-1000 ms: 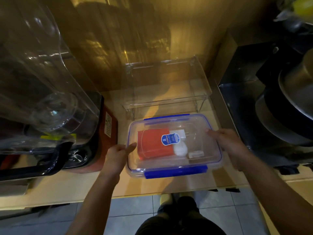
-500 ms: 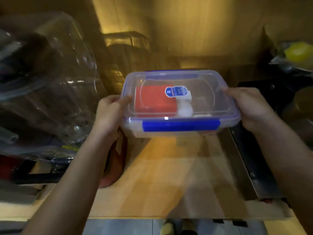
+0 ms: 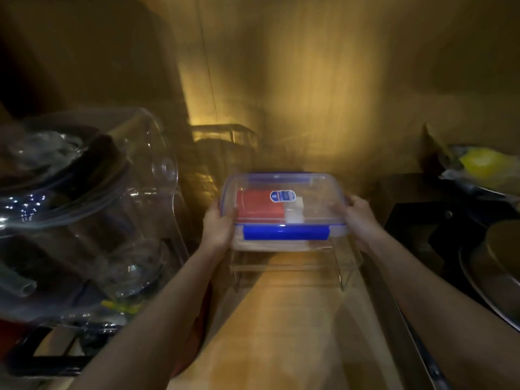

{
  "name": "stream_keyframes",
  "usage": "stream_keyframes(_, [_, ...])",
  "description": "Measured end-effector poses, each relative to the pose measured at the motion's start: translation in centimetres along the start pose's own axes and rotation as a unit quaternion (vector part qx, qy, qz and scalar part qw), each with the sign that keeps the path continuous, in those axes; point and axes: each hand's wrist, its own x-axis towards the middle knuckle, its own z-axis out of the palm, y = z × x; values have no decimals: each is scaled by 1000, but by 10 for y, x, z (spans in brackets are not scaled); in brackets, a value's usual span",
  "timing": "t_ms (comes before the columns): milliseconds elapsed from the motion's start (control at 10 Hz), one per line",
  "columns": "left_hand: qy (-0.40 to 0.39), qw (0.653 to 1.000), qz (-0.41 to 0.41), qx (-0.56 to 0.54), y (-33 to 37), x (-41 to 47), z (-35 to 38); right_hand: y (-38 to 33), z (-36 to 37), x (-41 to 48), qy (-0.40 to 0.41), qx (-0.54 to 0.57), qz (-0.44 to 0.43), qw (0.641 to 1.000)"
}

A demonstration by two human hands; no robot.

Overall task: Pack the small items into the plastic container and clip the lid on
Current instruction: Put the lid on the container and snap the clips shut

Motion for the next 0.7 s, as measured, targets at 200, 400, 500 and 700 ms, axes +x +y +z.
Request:
stream_keyframes(200, [8, 998, 4, 61, -21, -8, 3, 16, -3, 2, -13, 1, 30, 999])
stream_keyframes(400, [-36, 994, 21, 104, -32, -12, 0, 30, -5, -9, -7, -19, 29, 999])
stream_keyframes(500, [-56, 984, 30, 168, -30, -9, -1, 25, -8, -12, -27, -82, 15, 996])
stream_keyframes(700, [27, 892, 149, 425, 1, 6, 1, -15, -10, -11, -14, -327, -137, 935])
